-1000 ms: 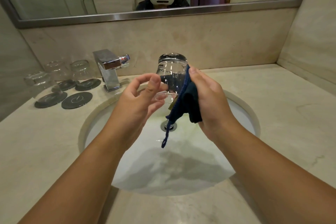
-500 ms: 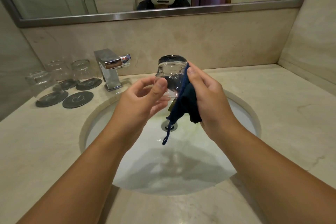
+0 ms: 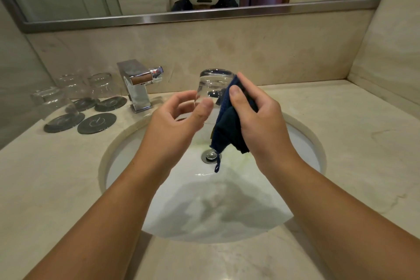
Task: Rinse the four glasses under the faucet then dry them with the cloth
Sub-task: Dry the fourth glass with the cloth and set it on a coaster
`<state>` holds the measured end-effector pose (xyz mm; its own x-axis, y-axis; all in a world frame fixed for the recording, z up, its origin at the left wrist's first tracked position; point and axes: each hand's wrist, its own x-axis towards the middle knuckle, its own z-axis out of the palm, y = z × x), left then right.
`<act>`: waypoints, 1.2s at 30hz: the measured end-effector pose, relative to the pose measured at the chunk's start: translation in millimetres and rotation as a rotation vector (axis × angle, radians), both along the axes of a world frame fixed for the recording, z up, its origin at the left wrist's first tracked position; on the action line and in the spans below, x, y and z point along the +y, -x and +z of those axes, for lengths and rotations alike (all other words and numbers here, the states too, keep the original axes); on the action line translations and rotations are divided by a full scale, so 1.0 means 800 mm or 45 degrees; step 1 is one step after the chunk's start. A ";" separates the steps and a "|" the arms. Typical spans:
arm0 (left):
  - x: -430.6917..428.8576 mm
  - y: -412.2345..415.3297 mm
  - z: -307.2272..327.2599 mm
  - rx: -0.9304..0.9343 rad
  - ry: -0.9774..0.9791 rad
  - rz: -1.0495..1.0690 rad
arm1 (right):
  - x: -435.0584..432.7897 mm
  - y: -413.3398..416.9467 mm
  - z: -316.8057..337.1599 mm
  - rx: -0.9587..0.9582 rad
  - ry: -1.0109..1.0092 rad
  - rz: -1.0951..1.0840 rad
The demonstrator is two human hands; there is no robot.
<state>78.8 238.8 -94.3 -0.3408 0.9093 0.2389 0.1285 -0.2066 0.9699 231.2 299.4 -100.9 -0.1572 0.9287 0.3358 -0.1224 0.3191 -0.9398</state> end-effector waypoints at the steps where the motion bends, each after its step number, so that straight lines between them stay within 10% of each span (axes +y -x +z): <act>1: -0.001 0.000 0.000 0.025 0.009 0.009 | 0.001 0.000 -0.001 -0.016 0.002 0.009; 9: -0.005 0.002 0.008 -0.295 0.040 -0.197 | 0.012 0.002 -0.003 0.181 0.185 0.216; 22: -0.001 0.001 0.000 0.026 0.012 -0.019 | 0.003 -0.002 0.000 0.032 0.057 0.028; 36: 0.004 0.006 -0.002 -0.131 -0.003 0.018 | 0.010 0.001 -0.002 0.178 0.163 0.054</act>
